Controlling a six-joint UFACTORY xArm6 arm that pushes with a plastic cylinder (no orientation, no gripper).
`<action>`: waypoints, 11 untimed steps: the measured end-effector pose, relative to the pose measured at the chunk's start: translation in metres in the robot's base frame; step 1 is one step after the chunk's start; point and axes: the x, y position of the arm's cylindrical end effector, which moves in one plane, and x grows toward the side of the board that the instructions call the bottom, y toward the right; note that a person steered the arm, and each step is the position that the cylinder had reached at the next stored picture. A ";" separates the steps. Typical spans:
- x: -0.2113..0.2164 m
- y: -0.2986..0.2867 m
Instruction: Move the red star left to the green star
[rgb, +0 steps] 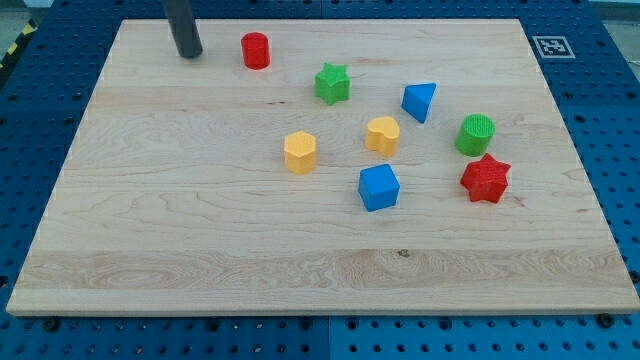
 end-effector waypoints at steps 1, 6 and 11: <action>-0.035 0.012; 0.000 0.087; 0.065 0.093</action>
